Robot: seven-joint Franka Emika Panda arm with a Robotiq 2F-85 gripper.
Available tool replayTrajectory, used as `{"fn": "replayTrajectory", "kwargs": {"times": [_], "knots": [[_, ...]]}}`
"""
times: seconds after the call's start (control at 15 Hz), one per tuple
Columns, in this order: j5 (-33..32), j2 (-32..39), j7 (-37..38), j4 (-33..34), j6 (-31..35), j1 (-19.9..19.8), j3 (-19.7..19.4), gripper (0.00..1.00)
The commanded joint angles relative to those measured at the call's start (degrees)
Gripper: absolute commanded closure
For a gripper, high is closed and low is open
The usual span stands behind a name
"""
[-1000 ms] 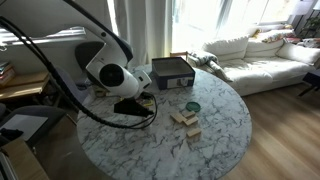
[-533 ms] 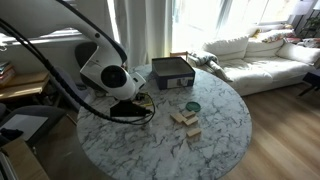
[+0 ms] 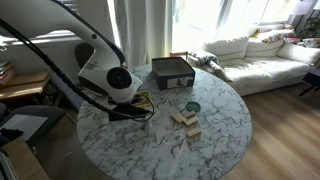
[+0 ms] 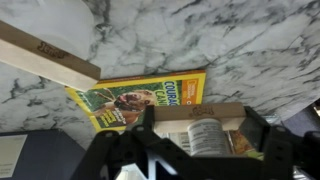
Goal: Pick up the white bottle on the table top and put it on top of the wooden block, pick up the wooden block with a white bottle on top and move it slightly to the right
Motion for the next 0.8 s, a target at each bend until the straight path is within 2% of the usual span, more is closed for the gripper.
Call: {"fn": "replayTrajectory", "kwargs": {"times": [0.0,0.33,0.73], "knots": [[-3.1,-1.1,-1.5,-1.6,-3.7,4.4,-5.5,0.41],[-4.5,-0.2,-2.6,-2.4,-3.0,7.3,-7.8,0.41],[-1.3,1.8,-6.2,-2.7,-0.9,8.5,-8.0,0.41]]}}
